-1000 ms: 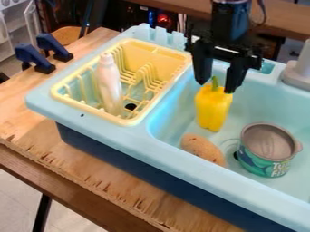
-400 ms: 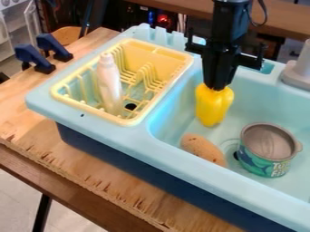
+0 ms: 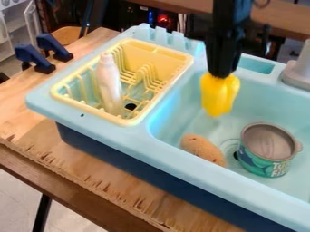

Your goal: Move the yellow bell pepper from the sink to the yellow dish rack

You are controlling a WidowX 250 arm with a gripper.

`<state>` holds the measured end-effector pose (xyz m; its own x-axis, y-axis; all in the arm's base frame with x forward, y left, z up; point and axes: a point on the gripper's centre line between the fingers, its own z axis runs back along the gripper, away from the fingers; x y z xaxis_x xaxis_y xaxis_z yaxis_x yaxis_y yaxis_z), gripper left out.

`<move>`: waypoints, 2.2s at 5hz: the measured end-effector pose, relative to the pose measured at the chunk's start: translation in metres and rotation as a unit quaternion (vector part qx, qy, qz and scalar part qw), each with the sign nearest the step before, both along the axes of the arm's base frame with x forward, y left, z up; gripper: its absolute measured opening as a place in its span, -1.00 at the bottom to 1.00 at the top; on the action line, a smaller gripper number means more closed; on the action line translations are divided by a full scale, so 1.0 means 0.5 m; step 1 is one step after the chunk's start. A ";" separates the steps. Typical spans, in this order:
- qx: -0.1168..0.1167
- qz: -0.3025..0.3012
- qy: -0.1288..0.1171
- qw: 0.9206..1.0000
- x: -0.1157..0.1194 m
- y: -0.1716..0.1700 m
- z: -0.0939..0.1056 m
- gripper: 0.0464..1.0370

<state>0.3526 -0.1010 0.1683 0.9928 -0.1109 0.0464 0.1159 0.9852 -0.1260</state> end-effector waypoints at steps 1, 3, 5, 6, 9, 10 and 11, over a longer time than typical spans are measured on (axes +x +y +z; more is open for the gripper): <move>-0.016 0.028 -0.019 0.999 -0.003 0.030 0.060 -0.85; -0.035 0.098 -0.037 0.994 0.013 0.112 0.153 -0.85; 0.007 0.165 -0.039 0.985 0.022 0.199 0.183 -0.85; 0.016 0.195 -0.009 0.981 0.012 0.226 0.143 -0.85; 0.002 0.234 0.029 0.972 -0.027 0.278 0.077 -0.85; 0.003 0.252 0.025 0.967 -0.027 0.302 0.077 -0.85; 0.002 0.255 0.012 0.967 -0.020 0.309 0.090 -0.85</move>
